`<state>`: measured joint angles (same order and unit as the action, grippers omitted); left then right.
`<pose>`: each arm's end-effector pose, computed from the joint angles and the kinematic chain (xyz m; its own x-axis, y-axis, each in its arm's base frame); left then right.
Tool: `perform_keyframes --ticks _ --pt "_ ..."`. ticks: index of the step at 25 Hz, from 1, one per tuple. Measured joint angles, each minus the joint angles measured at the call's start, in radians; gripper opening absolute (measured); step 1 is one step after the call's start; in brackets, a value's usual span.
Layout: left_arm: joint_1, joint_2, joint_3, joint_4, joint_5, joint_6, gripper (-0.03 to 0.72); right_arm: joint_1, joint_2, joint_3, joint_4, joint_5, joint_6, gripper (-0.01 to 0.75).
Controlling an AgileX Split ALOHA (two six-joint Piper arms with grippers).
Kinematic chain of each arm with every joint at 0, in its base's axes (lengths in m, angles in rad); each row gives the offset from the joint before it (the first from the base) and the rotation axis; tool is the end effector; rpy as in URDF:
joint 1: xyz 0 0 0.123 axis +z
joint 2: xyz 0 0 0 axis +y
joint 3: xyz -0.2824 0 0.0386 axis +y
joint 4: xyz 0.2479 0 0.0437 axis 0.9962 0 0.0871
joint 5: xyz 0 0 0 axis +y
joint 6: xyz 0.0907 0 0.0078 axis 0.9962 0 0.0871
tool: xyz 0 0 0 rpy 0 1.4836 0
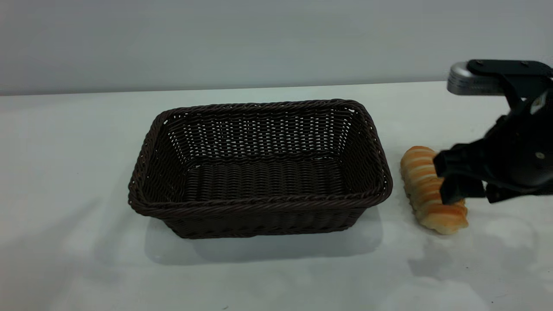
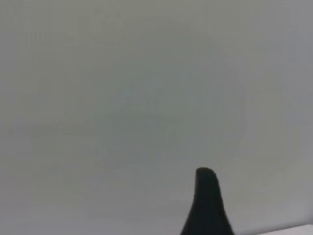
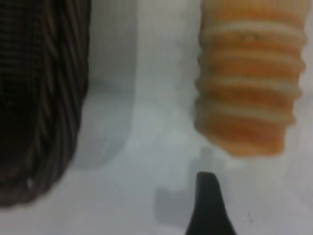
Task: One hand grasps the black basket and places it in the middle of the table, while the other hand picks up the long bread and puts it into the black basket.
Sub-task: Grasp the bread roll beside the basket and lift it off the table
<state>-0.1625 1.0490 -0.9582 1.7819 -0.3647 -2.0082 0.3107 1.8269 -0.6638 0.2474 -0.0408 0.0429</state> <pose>0.2205 -0.0682 0.4010 -0.1844 -0.1695 -0.9681 0.4662 0.8520 -0.2380 0.2798 0.0889 0.0978 -0.8712 0.0207 -0.4905 -0.0539 0.9890 0.1375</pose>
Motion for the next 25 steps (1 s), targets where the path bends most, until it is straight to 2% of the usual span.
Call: perform_keyframes --ticks 17,22,25 --pt "0.000 -0.010 0.002 0.000 -0.003 0.005 0.594 0.000 0.241 -0.145 -0.024 -0.013 -0.007 0.516" --pt "0.000 -0.010 0.002 0.000 -0.004 0.005 0.594 0.000 0.281 -0.147 -0.042 -0.052 -0.007 0.420" --pt "0.000 -0.010 0.002 0.000 -0.004 0.005 0.594 0.000 0.290 -0.148 -0.043 -0.067 -0.007 0.300"
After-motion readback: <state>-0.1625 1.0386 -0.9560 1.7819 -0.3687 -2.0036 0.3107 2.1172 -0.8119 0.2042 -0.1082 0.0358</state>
